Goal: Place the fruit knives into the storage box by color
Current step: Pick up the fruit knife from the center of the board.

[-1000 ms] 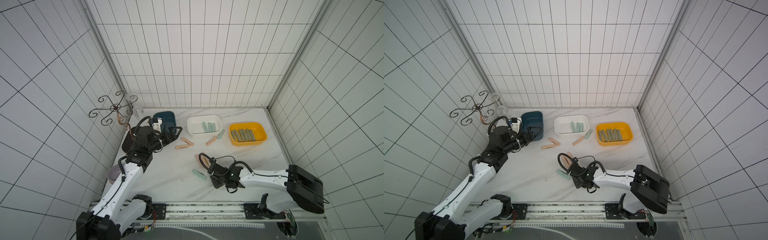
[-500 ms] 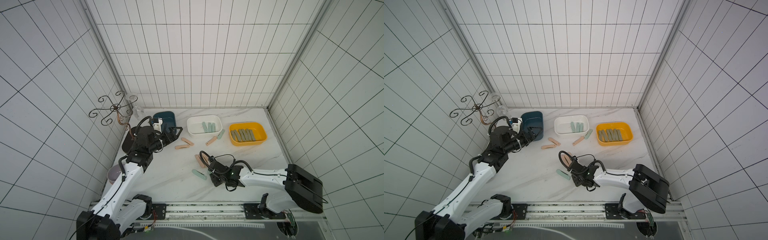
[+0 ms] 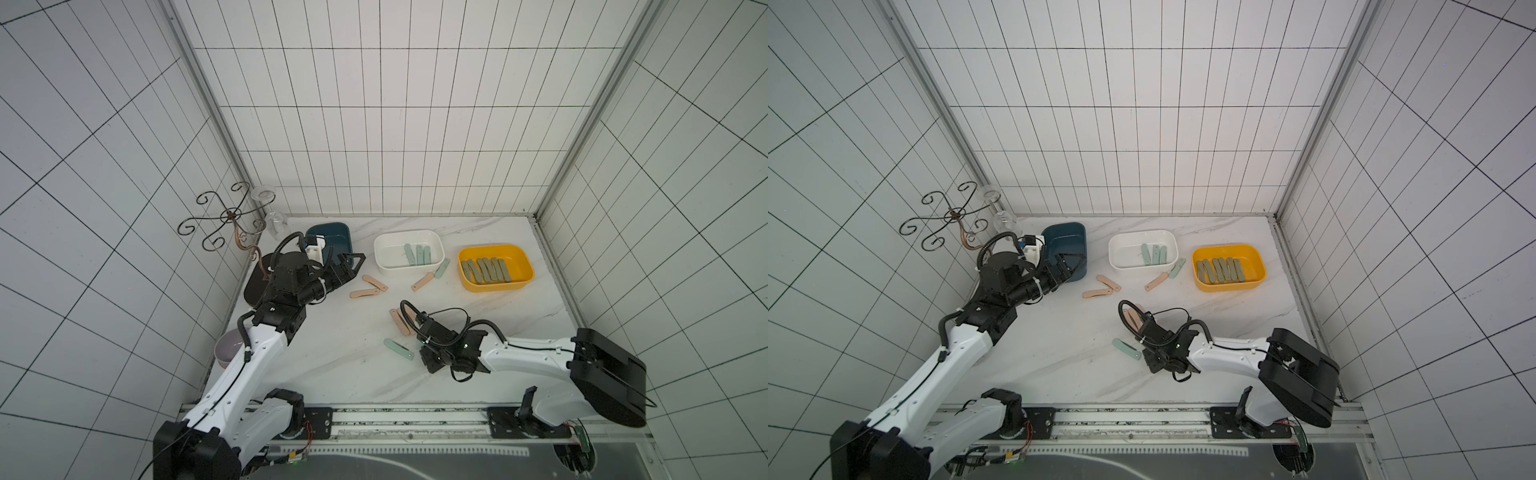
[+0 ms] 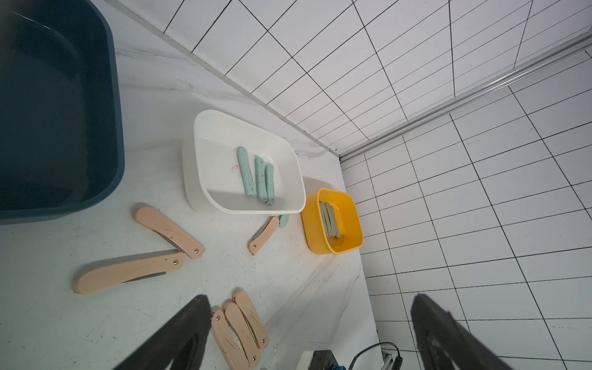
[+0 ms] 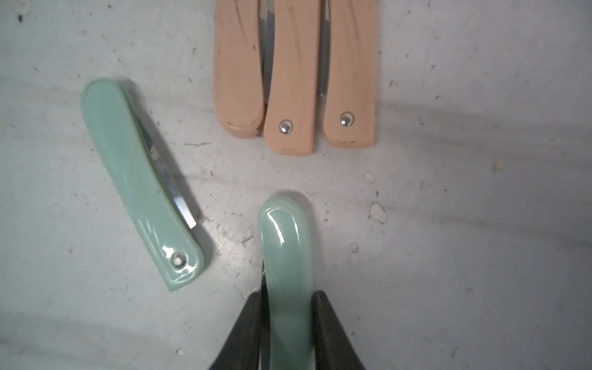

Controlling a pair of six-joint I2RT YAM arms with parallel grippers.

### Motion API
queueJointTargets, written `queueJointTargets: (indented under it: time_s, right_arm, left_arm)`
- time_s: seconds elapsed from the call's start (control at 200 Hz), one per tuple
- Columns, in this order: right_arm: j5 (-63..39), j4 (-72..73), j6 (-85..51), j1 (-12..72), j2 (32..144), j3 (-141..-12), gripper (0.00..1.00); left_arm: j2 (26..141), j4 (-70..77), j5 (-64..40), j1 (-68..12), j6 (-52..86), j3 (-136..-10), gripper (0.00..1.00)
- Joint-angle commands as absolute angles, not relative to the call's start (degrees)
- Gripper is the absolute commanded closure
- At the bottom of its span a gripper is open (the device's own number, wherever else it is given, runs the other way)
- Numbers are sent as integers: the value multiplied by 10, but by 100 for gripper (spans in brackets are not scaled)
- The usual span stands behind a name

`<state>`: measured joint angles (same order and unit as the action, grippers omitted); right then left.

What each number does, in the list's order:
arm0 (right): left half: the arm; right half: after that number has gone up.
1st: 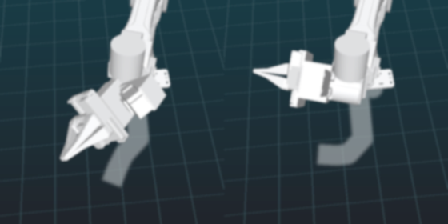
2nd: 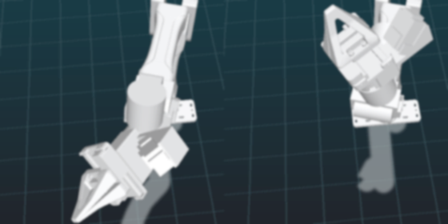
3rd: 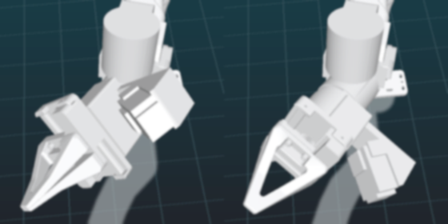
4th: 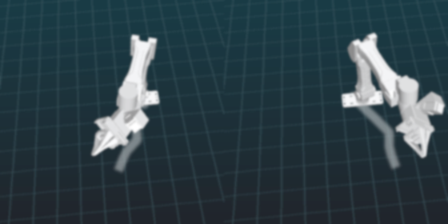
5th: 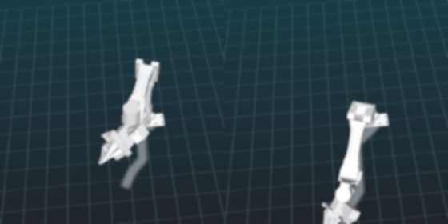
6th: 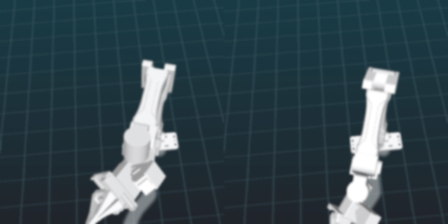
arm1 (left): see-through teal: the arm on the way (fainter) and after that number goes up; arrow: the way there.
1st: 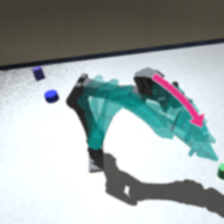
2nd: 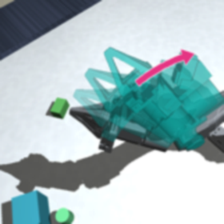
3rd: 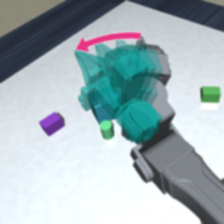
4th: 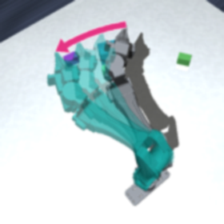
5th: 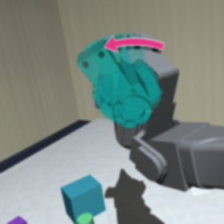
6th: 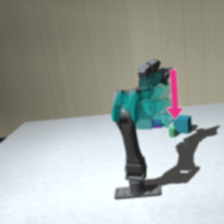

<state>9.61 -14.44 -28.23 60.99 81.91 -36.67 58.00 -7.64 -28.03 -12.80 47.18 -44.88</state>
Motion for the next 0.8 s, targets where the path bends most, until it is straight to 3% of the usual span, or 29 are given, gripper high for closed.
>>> queueJointTargets:
  time_s: [0.0, 0.255, 0.45, 0.795]
  right_arm:
    - [94, -187, -287, 608, 788, -355, 73]
    - [99, -227, -280, 593, 720, -398, 73]
    - [85, -237, -234, 519, 699, -488, 73]
    - [51, -191, -167, 395, 840, -731, 73]
  left_arm:
    - [580, -63, -272, -132, 477, -460, 3]
    - [584, -62, -271, -135, 477, -467, 3]
    - [592, -58, -268, -137, 478, -471, 3]
    - [606, -57, -261, -140, 469, -476, 3]
